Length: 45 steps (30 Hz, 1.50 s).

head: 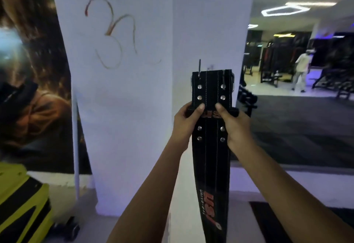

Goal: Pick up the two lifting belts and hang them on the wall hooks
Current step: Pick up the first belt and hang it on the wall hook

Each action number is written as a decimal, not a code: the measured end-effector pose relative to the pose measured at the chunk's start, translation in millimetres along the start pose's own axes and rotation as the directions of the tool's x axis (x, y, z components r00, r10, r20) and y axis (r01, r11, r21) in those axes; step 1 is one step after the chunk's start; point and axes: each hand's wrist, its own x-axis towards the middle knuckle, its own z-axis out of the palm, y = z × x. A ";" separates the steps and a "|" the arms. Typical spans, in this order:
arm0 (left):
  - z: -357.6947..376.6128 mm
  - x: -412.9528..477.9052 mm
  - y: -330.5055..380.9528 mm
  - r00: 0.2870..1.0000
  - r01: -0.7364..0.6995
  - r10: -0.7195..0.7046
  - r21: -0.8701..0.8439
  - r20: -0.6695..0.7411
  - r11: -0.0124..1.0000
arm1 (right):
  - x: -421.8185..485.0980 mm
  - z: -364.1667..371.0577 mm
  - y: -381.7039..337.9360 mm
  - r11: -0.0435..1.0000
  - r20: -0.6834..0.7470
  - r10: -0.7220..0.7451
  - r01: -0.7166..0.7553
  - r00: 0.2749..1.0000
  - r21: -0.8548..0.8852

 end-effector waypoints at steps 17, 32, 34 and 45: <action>64.4 15.6 61.0 0.959 -0.215 0.179 0.151 0.219 0.965 | 26.3 -15.6 -141.9 0.984 0.023 -0.009 0.005 1.000 0.178; 34.1 -2.2 27.6 0.902 0.089 -0.156 0.180 0.402 0.980 | 36.6 -11.7 -177.3 0.962 -0.015 -0.153 0.153 0.988 0.228; 31.0 0.2 27.8 0.893 0.108 -0.174 0.177 0.415 0.978 | 37.0 -12.0 -175.1 0.961 -0.023 -0.149 0.151 0.988 0.230; 27.5 -19.6 1.6 0.817 0.129 -0.288 0.328 0.499 0.936 | 28.1 -21.7 -172.4 0.967 0.007 -0.141 0.136 0.990 0.214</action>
